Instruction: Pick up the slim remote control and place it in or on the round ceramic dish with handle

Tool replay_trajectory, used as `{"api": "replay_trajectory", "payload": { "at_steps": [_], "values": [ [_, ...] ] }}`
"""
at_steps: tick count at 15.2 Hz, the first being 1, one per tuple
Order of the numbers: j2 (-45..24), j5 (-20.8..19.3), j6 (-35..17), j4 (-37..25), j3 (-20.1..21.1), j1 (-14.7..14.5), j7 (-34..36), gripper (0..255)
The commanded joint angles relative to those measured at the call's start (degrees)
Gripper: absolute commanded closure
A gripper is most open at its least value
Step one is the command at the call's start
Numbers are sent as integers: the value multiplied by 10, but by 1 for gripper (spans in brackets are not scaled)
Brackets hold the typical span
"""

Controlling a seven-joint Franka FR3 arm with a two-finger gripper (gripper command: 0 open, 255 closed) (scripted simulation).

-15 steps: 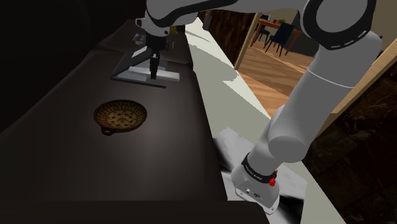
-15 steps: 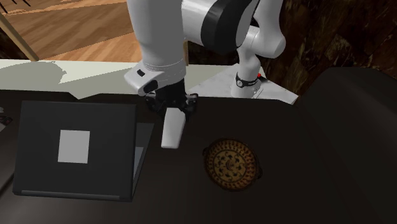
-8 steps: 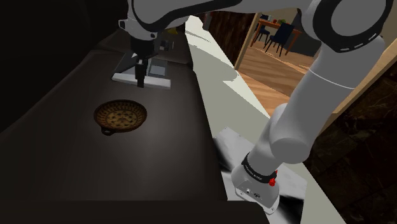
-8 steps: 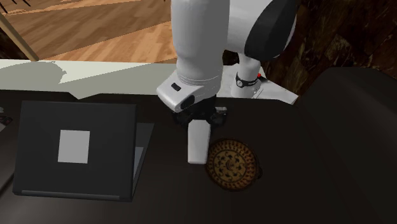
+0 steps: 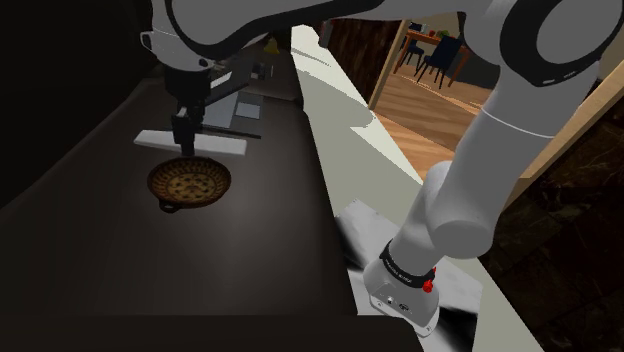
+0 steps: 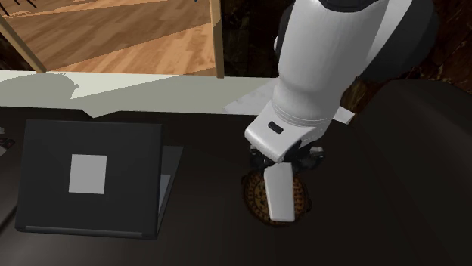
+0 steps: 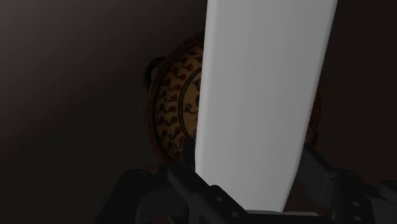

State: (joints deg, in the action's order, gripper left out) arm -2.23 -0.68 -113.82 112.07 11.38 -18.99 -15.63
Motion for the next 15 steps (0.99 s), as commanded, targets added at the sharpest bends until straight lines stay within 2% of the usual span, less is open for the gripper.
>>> {"api": "replay_trajectory", "payload": {
  "at_steps": [1, 15],
  "values": [
    [-8, -2, -8, 0, 6, -7, 15, 255],
    [-44, -12, -100, 57, 6, -8, 22, 255]
  ]
}}
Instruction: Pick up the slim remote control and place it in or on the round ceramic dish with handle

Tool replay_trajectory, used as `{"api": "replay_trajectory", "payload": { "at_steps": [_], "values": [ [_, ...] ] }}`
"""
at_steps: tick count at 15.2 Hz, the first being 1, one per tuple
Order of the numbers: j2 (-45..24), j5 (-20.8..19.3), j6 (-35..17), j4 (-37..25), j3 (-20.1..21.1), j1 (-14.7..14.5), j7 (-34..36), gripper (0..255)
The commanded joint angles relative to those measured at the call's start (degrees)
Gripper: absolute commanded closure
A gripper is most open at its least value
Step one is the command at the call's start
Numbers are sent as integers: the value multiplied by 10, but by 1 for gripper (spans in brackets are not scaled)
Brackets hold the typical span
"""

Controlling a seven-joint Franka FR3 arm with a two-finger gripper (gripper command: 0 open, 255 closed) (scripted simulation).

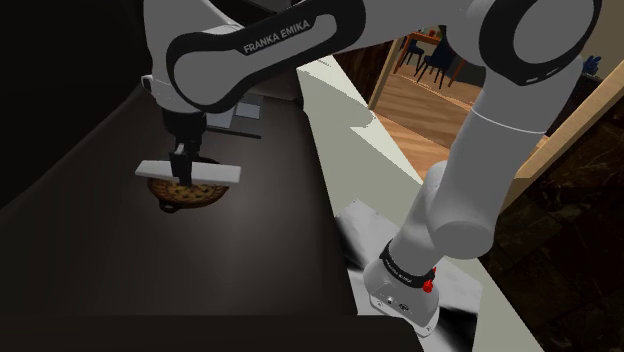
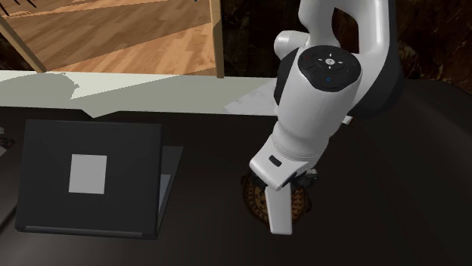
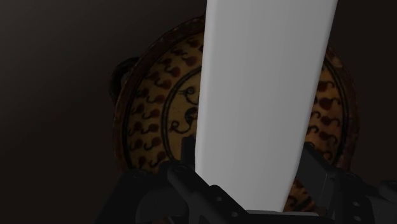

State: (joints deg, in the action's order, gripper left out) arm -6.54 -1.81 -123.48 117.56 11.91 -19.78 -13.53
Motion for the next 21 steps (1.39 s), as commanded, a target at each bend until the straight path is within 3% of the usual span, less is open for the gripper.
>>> {"api": "replay_trajectory", "payload": {
  "at_steps": [1, 6, 7, 12, 16, 21],
  "values": [
    [-1, -1, -4, 2, 0, -1, 1, 255],
    [-1, -1, -4, 2, 0, -1, 1, 255],
    [-1, -1, -4, 2, 0, -1, 1, 0],
    [-2, -1, -4, 2, 0, -1, 1, 0],
    [27, 7, 65, -40, 1, 1, -4, 0],
    [27, 7, 65, -40, 1, 1, -4, 0]
  ]
}}
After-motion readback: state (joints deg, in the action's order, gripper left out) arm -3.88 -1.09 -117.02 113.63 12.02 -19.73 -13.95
